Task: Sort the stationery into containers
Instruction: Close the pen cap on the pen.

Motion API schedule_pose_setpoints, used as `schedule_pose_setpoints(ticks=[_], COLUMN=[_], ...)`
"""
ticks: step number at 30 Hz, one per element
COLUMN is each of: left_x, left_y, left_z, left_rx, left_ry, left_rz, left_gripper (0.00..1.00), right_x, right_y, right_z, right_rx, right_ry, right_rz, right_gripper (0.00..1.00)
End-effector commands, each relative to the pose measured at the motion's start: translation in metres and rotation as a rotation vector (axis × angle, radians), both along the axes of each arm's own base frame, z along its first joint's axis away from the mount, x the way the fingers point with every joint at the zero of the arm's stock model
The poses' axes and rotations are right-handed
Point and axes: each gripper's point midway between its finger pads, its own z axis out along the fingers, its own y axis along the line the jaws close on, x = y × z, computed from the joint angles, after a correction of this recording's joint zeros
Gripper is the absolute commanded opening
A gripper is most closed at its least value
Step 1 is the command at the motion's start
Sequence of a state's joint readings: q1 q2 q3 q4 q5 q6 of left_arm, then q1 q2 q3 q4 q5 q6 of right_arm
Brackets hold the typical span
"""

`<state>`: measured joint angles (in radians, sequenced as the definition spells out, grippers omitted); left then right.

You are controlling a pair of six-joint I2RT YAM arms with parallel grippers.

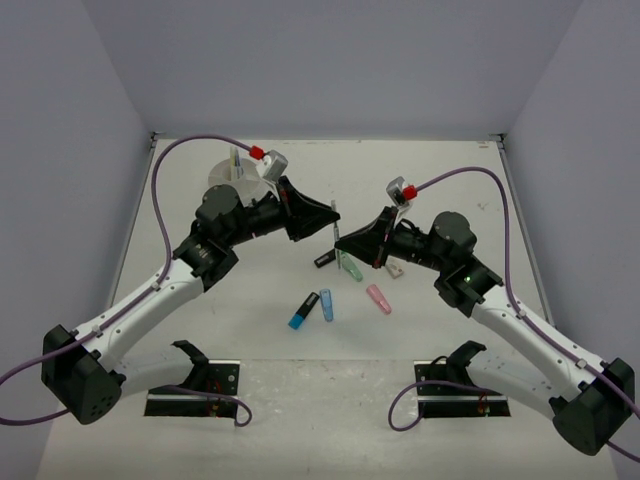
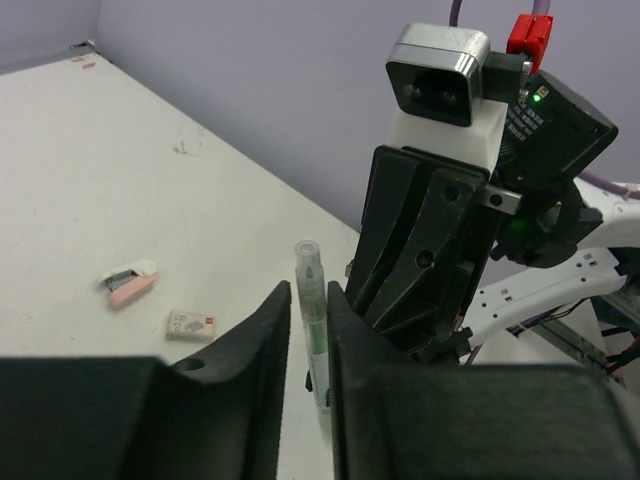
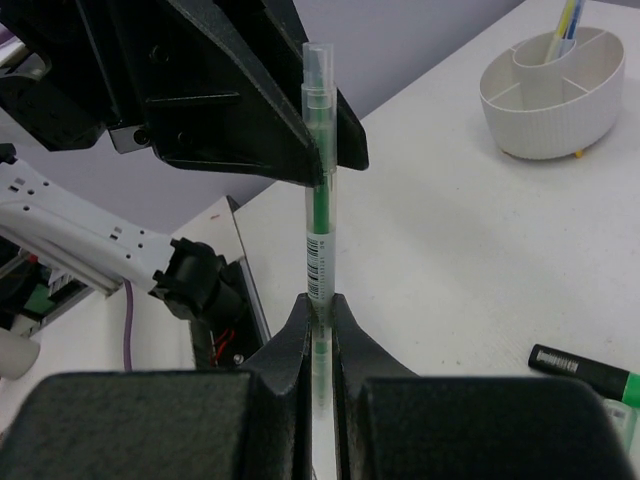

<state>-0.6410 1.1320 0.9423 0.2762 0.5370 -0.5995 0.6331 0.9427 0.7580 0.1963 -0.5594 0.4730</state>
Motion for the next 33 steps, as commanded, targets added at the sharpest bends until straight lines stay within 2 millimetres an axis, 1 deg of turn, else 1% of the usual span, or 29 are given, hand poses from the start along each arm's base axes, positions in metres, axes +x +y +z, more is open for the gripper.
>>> schedule_pose_setpoints(ticks=[1,3,4,6,8,10,11,12,14,15,16,17,19,21,22,23,24,25,26,27,29,30,32,33], left_x=[-0.005,-0.009,-0.011,-0.015,-0.019,-0.031,-0.034,-0.036,-0.040,-0.041,-0.042,-0.044,-0.046,-0.045,-0.044,-0.043,-0.041,-0.040,-0.038,-0.037,-0.036,-0.037,-0.037,-0.036], left_y=[0.001,-0.001,-0.002,-0.003,-0.004,-0.008,-0.009,-0.009,-0.010,-0.009,-0.009,-0.008,-0.006,-0.005,-0.004,-0.004,-0.004,-0.003,-0.003,-0.002,0.001,0.002,0.003,0.004], left_z=[0.006,0.008,0.009,0.011,0.012,0.010,0.010,0.011,0.010,0.011,0.012,0.014,0.019,0.021,0.022,0.022,0.023,0.024,0.024,0.026,0.034,0.036,0.040,0.042], left_rx=[0.040,0.030,0.023,0.009,0.001,-0.009,-0.012,-0.013,-0.011,-0.012,-0.014,-0.017,-0.024,-0.023,-0.022,-0.020,-0.017,-0.014,-0.010,-0.008,-0.016,-0.020,-0.024,-0.018], left_ry=[-0.054,-0.066,-0.075,-0.086,-0.095,-0.103,-0.110,-0.116,-0.128,-0.138,-0.150,-0.161,-0.181,-0.187,-0.189,-0.189,-0.189,-0.189,-0.188,-0.194,-0.224,-0.232,-0.246,-0.262], left_rz=[-0.030,-0.056,-0.065,-0.091,-0.117,-0.197,-0.218,-0.230,-0.256,-0.261,-0.265,-0.265,-0.262,-0.250,-0.244,-0.237,-0.227,-0.216,-0.203,-0.193,-0.173,-0.167,-0.158,-0.149], left_gripper=[0.29,0.28,0.21,0.17,0.17,0.16,0.10,0.00,0.00,0.00,0.00,0.00,0.00,0.00,0.00,0.00,0.00,0.00,0.04,0.14,0.44,0.53,0.68,0.82], right_x=[-0.002,-0.003,-0.004,-0.005,-0.005,-0.005,-0.006,-0.006,-0.007,-0.008,-0.009,-0.009,-0.008,-0.008,-0.008,-0.008,-0.008,-0.009,-0.009,-0.009,-0.013,-0.014,-0.016,-0.019], right_y=[-0.001,0.000,0.000,0.001,0.001,0.002,0.002,0.002,0.003,0.005,0.006,0.008,0.011,0.013,0.013,0.013,0.013,0.012,0.012,0.012,0.011,0.011,0.011,0.011], right_z=[0.045,0.047,0.048,0.048,0.048,0.050,0.051,0.052,0.054,0.054,0.054,0.054,0.053,0.053,0.054,0.054,0.054,0.054,0.053,0.053,0.052,0.051,0.050,0.048], right_rx=[0.067,0.067,0.070,0.072,0.076,0.081,0.083,0.085,0.088,0.089,0.090,0.089,0.087,0.089,0.091,0.092,0.092,0.090,0.089,0.088,0.084,0.080,0.076,0.070], right_ry=[-0.154,-0.156,-0.158,-0.157,-0.154,-0.151,-0.151,-0.152,-0.156,-0.158,-0.159,-0.155,-0.147,-0.143,-0.145,-0.147,-0.149,-0.150,-0.149,-0.152,-0.163,-0.165,-0.168,-0.173], right_rz=[0.009,0.020,0.024,0.031,0.031,0.036,0.039,0.045,0.056,0.068,0.080,0.089,0.106,0.112,0.114,0.114,0.116,0.115,0.114,0.116,0.129,0.136,0.148,0.161], right_gripper=[0.00,0.00,0.00,0.00,0.00,0.00,0.00,0.00,0.01,0.09,0.22,0.26,0.30,0.30,0.28,0.23,0.09,0.00,0.00,0.00,0.00,0.00,0.00,0.00])
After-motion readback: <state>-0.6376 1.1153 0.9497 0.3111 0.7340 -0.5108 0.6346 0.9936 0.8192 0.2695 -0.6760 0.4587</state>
